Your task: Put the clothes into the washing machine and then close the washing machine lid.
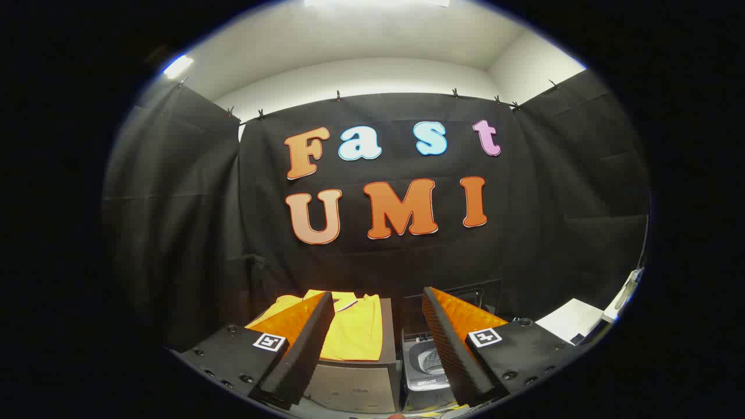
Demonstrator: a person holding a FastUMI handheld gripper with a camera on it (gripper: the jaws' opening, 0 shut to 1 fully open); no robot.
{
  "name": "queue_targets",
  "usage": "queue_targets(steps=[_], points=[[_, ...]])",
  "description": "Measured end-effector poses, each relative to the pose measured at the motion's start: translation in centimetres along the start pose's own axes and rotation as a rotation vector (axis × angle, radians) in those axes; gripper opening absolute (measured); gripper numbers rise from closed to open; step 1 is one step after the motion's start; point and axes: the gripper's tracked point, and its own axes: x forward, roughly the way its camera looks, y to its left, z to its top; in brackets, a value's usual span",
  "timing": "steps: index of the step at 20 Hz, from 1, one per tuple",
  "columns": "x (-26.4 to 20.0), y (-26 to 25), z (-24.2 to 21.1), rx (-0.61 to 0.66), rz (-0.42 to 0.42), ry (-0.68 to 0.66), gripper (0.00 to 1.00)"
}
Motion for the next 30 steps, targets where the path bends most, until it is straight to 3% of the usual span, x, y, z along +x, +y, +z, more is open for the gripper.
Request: queue_targets(steps=[30], points=[[0.8, 1.4, 0.0, -0.039, 0.017, 0.016, 0.98]])
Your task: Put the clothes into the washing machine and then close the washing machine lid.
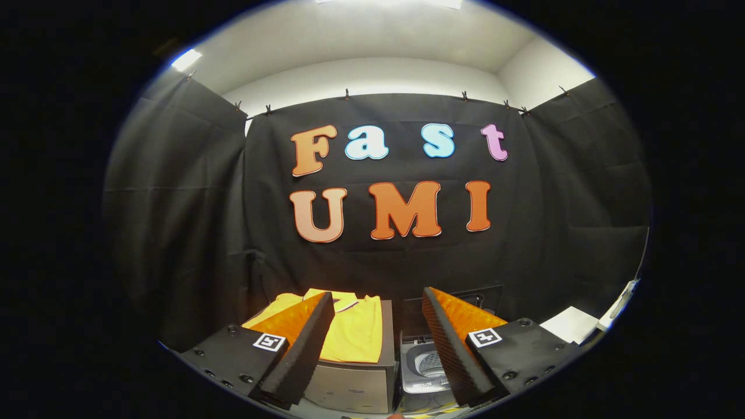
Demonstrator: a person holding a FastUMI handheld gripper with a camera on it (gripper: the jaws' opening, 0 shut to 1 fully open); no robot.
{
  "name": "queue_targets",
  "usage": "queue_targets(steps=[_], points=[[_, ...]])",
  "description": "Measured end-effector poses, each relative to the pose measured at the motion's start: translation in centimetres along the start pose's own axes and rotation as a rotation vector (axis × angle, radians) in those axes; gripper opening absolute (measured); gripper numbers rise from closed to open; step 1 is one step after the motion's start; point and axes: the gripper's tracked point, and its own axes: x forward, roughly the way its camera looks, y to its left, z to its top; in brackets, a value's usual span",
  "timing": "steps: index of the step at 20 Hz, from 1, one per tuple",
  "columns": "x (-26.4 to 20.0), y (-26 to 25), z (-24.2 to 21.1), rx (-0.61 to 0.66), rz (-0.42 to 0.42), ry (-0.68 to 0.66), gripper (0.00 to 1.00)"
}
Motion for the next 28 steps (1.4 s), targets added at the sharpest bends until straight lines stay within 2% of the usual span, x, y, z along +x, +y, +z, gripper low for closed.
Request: queue_targets(steps=[6, 13, 21, 28], points=[[2.3, 1.7, -0.6, -0.012, 0.028, 0.015, 0.98], [9.7, 6.7, -2.2, -0.025, 0.112, 0.071, 0.98], [19.4, 12.4, -7.1, -0.033, 0.162, 0.172, 0.98], [24.3, 14.1, -11.8, 0.0, 0.157, 0.269, 0.98]])
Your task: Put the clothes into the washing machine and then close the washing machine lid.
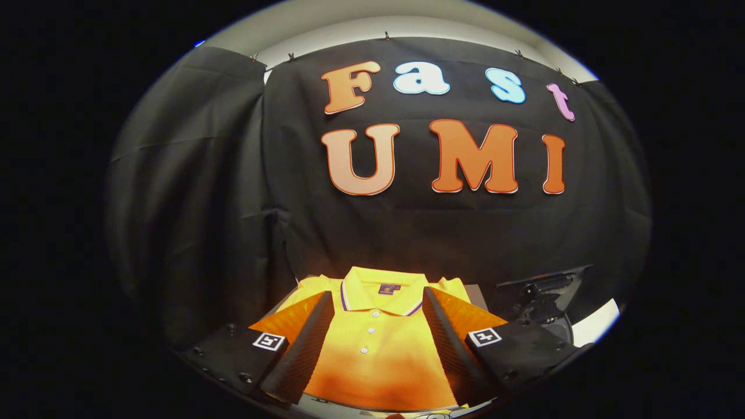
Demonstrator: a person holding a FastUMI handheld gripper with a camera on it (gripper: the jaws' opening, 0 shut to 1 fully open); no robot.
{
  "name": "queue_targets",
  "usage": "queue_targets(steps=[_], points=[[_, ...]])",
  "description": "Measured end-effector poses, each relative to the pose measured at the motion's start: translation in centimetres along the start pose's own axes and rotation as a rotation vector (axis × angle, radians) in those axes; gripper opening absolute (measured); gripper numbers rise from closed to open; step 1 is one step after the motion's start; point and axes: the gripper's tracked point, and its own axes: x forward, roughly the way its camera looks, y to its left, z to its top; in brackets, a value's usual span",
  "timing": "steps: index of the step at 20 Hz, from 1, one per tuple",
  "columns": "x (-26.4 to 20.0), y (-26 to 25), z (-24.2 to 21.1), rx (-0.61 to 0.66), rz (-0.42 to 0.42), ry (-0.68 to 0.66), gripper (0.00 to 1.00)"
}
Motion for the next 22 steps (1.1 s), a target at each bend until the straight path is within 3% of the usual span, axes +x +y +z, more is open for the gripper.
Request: queue_targets(steps=[10, 22], points=[[5.6, -0.5, -5.4, 0.058, -0.04, 0.217, 0.98], [6.6, -1.3, -8.8, 0.058, -0.087, 0.416, 0.97]])
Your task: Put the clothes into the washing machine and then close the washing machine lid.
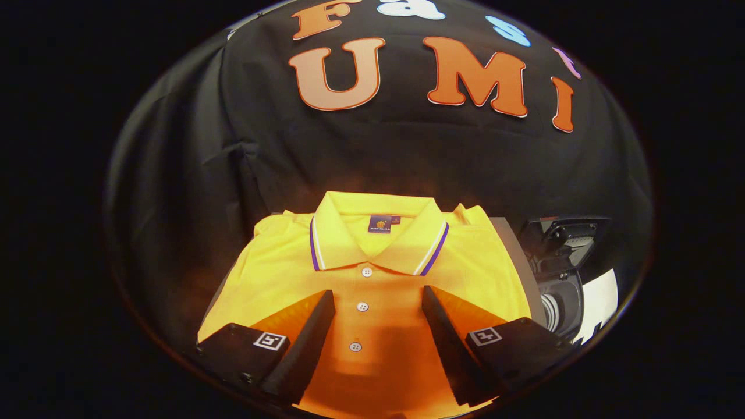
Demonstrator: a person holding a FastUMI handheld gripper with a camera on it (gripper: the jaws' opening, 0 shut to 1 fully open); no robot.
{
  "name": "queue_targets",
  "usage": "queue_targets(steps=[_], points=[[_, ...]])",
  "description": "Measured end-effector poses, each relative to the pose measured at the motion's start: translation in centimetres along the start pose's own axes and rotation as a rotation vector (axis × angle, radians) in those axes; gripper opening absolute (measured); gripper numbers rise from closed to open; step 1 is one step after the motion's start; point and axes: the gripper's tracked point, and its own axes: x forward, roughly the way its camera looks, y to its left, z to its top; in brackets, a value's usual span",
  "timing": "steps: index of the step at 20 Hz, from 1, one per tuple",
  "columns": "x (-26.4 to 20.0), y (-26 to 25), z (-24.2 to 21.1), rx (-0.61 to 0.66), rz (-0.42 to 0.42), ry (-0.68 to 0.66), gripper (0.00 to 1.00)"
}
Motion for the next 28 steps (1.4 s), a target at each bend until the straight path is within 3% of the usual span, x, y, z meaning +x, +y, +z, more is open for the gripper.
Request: queue_targets(steps=[6, 16, 19, 23, 25, 28], points=[[0.3, 0.0, -0.2, -0.038, -0.033, 0.039, 0.96], [0.2, 0.4, -0.2, -0.068, -0.01, 0.084, 0.95], [0.4, 1.2, -0.2, -0.116, 0.006, 0.122, 0.84], [0.7, 1.9, -0.4, -0.148, -0.013, 0.148, 0.44], [0.9, 2.0, -0.1, -0.132, -0.01, 0.152, 0.44], [0.8, 1.9, -0.1, -0.133, -0.02, 0.159, 0.29]])
